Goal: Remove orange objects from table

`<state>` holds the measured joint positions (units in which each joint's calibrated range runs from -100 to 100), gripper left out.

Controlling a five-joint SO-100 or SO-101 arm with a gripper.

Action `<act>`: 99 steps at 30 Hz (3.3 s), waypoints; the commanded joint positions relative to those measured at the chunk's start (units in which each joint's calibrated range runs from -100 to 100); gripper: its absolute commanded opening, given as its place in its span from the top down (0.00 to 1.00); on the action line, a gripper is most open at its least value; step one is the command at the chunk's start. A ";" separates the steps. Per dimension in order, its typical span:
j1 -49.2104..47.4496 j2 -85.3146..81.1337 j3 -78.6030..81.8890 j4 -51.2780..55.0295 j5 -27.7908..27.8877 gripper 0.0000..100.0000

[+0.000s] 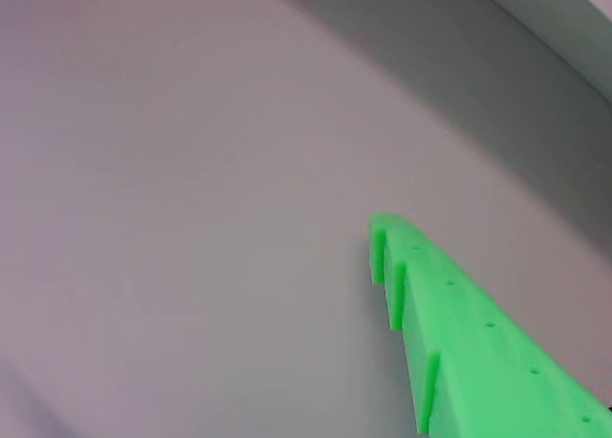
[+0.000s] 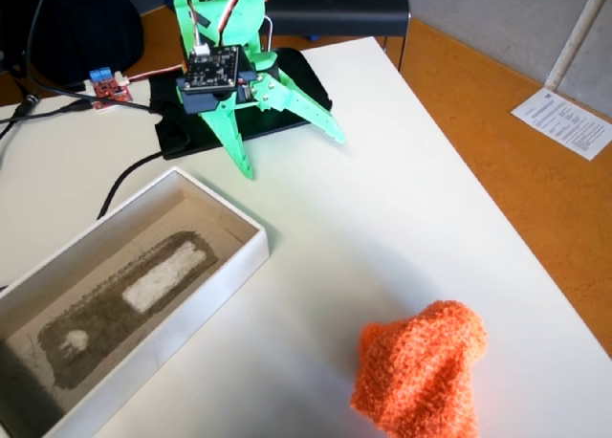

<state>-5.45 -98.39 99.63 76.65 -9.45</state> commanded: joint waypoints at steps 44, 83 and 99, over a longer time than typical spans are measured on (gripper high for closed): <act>-1.98 122.86 -106.99 -40.86 11.28 0.50; -0.94 87.52 -102.73 -28.46 5.37 1.00; 23.60 60.84 -101.85 4.62 6.40 1.00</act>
<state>8.49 -37.50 -2.76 73.57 -2.91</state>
